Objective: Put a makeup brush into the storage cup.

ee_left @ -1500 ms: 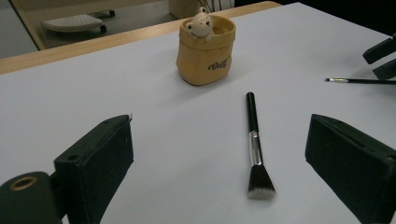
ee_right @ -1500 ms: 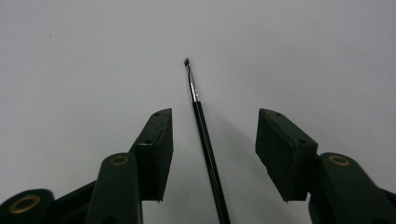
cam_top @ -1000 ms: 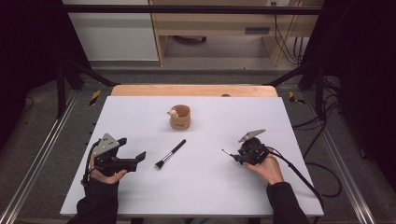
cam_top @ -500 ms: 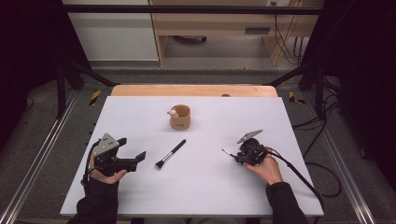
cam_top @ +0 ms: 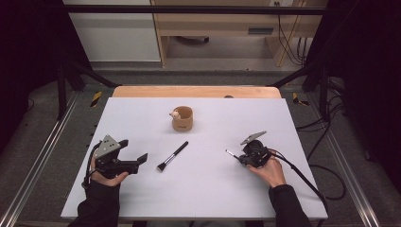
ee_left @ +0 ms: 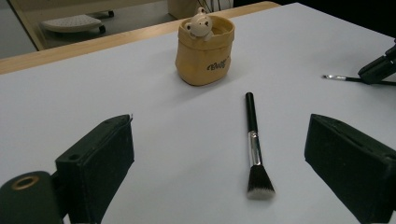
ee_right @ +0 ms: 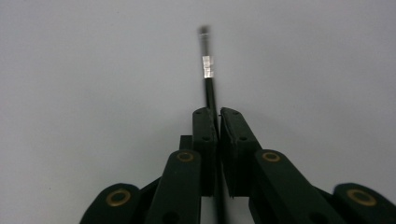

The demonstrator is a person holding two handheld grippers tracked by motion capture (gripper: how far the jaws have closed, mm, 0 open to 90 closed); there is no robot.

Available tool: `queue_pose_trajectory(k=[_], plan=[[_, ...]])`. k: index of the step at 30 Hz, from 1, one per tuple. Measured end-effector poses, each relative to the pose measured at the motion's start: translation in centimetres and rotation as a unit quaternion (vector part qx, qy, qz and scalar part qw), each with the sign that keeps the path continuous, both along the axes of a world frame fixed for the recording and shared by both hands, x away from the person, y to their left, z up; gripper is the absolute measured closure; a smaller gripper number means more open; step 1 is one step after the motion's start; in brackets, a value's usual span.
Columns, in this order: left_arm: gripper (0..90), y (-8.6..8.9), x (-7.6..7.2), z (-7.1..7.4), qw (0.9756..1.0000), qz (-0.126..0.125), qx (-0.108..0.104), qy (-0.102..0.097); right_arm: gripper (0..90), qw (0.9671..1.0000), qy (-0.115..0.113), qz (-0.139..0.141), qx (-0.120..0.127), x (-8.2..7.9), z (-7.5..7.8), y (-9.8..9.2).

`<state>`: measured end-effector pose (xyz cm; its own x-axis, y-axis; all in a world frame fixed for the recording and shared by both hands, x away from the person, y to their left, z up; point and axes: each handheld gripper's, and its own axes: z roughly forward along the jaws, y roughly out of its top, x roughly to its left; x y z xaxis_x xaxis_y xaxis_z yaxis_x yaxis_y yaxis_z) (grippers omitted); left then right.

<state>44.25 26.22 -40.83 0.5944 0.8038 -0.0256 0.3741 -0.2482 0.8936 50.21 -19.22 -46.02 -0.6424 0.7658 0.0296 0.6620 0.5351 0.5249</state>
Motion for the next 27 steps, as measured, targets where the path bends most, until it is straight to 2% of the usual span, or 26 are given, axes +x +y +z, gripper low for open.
queue_pose_trajectory(k=[6, 10, 12, 15, 21, 23, 24, 27], plan=[[7.2, 0.0, 0.0, 0.0, 1.0000, 0.000, 0.001, 0.000, 84.9, 1.0000, 0.004, -0.006, 0.002, 0.0, 0.0, 0.0], [7.3, -0.1, 0.0, 0.0, 1.0000, -0.001, 0.001, 0.000, 79.2, 0.9999, 0.001, -0.009, 0.006, -0.1, 0.1, 0.1], [7.3, -0.1, 0.0, 0.0, 1.0000, -0.002, 0.003, 0.000, 76.4, 0.9999, -0.012, -0.001, 0.001, -0.1, 0.3, -0.2], [7.3, -0.1, 0.0, 0.0, 1.0000, -0.004, 0.005, 0.001, 71.8, 0.9998, -0.016, -0.008, 0.004, -0.3, 0.9, -0.3], [7.3, -0.1, 0.0, 0.0, 1.0000, -0.006, 0.005, 0.002, 65.1, 0.9997, -0.024, 0.006, 0.002, -0.6, 2.0, -0.3], [7.3, -0.1, 0.0, 0.0, 1.0000, -0.007, 0.006, 0.001, 63.5, 0.9998, -0.016, 0.008, -0.002, -0.6, 2.3, 0.1], [7.3, -0.2, 0.0, 0.0, 1.0000, -0.008, 0.005, 0.001, 63.1, 0.9996, -0.013, 0.016, -0.019, -0.3, 2.6, 0.4], [7.4, -0.2, 0.0, 0.0, 1.0000, -0.009, 0.003, 0.002, 62.8, 0.9992, -0.002, 0.025, -0.030, 0.1, 3.0, 0.7]])
